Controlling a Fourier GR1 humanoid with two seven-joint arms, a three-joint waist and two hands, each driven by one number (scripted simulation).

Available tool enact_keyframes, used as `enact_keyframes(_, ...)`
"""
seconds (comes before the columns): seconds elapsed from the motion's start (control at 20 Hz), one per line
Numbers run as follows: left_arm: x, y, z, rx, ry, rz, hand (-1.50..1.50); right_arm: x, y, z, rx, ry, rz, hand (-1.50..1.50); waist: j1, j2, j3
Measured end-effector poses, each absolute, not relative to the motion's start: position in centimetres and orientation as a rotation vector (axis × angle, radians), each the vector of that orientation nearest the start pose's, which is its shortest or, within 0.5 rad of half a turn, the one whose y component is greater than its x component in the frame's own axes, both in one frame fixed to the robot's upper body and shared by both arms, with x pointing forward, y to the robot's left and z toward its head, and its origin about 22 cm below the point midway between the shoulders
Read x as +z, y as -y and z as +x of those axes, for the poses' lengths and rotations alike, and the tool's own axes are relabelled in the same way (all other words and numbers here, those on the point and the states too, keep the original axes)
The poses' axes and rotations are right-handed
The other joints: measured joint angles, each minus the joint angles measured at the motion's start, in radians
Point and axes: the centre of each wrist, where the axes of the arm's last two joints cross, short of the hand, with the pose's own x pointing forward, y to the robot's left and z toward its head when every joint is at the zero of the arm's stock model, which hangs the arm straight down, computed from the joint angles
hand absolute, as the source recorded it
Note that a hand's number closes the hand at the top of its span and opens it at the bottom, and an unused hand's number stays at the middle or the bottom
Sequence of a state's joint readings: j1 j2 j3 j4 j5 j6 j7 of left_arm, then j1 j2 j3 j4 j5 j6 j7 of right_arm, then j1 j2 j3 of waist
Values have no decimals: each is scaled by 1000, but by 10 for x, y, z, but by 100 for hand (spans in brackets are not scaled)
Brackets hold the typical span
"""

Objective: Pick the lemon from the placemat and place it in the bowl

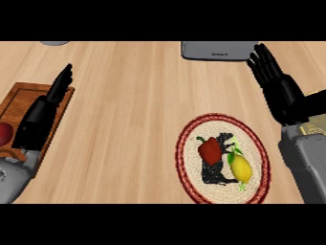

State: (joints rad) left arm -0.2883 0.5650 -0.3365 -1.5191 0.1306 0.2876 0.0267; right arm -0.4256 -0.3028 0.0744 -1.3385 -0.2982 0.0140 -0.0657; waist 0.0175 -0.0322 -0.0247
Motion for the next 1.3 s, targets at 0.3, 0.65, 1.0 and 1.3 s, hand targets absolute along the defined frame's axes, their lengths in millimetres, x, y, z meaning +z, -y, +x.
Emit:
enact_keyframes(0.3, 68, -286, 286, -241, 1659, 370, 0, 126, 256, 324, 504, 1985, 144, 150, -18, 15, 19)
enact_keyframes(0.65, 53, -309, 274, -75, 1563, 390, 0, 99, 321, 278, 747, 1748, -496, -150, -82, 9, 17)
enact_keyframes(1.0, 54, -318, 266, -45, 1549, 372, 0, 66, 325, 181, 836, 1705, -652, -150, -67, 19, 23)
enact_keyframes(1.3, 60, -313, 268, -58, 1562, 347, 0, 100, 314, 157, 829, 1668, -723, -150, -37, 27, 24)
